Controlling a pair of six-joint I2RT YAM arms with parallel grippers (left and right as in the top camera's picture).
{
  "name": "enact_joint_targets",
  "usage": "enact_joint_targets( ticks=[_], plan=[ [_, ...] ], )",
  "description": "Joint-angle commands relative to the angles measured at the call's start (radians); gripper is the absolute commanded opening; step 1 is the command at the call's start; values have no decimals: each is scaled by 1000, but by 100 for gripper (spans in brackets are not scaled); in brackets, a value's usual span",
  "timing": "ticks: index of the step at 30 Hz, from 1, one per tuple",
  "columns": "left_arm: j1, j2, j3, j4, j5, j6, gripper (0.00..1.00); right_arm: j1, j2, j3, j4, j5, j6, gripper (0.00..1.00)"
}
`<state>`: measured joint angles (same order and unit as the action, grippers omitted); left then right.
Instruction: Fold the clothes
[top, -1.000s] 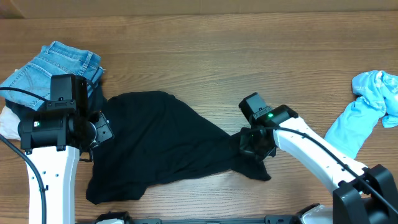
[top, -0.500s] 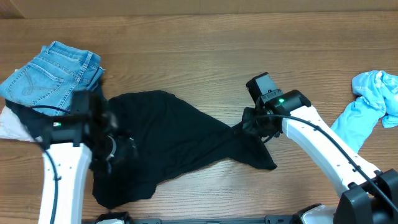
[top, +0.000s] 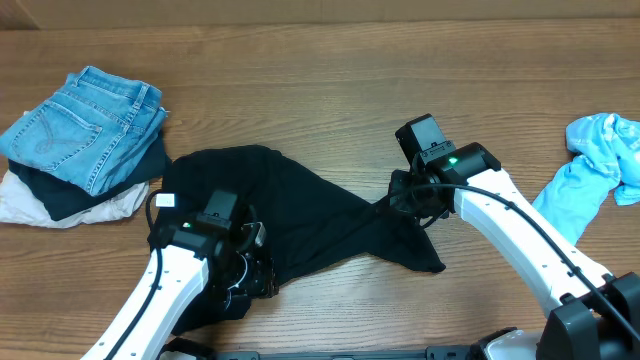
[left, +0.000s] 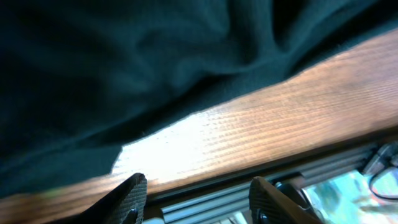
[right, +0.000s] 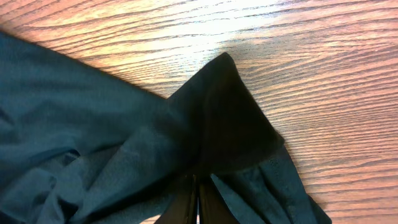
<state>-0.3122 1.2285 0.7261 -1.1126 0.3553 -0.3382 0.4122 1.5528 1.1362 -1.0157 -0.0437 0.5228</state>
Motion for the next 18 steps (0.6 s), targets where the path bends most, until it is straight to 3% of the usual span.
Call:
enact_joint_targets(
  ticks=[1,6,11,15,18],
  plan=[
    [-66,10,-6,8,-139,-117,53,-6,-26,24,4,16,-3,4],
    [-168,105,-5,61,-293,-205,60,-6,-26,24,8,16,-3,4],
    [-212,240,-4,76,-340,-209,58,-6,-26,24,3,16,-3,4],
    [-210,262,3,74,-342,-208,24,-6,-26,24,1,21,-3,4],
    [-210,262,9,72,-349,-209,11,-11,-26,24,1,44,-3,4]
  ],
)
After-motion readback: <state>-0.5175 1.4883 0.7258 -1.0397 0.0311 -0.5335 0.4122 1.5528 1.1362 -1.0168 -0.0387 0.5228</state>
